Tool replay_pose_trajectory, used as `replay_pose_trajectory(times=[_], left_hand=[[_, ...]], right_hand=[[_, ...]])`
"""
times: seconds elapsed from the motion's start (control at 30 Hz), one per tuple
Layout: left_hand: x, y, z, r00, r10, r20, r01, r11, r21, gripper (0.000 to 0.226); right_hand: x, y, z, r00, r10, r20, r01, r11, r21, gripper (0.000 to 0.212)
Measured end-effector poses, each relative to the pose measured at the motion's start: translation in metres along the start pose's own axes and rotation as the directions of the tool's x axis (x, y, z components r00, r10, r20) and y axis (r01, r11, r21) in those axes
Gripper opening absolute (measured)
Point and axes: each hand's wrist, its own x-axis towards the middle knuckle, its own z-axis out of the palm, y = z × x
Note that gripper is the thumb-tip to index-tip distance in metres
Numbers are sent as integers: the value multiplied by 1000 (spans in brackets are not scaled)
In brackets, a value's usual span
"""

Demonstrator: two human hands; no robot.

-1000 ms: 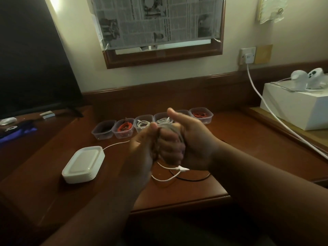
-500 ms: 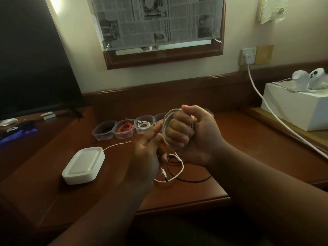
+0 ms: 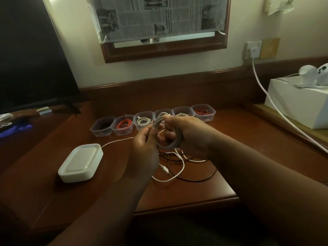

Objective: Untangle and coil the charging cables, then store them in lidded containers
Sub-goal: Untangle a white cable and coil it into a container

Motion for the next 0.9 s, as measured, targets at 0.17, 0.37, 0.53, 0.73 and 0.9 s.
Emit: replay_pose_trajectory(times=[0.17, 0.37, 0.53, 0.73, 0.9], left_hand=[[24, -15, 0, 990, 135, -47, -120, 964, 236, 20], [71, -49, 6, 965, 257, -54, -219, 901, 374, 28], [112, -77, 9, 973, 227, -37, -191, 886, 423, 30], [130, -108, 18, 989, 141, -42, -122, 945, 303, 27], [134, -134, 18, 973, 220, -70, -172, 893, 415, 11]], right_hand=[[20, 11, -3, 941, -239, -239, 75, 837, -543, 18], [59, 25, -18, 921, -274, -276, -1, 708, -706, 4], [93, 24, -41, 953, -53, -297, -101, 873, -478, 19], [124, 52, -67, 925, -170, -340, 1, 896, -443, 25], [136, 78, -84, 900, -298, -319, 143, 892, -429, 21]])
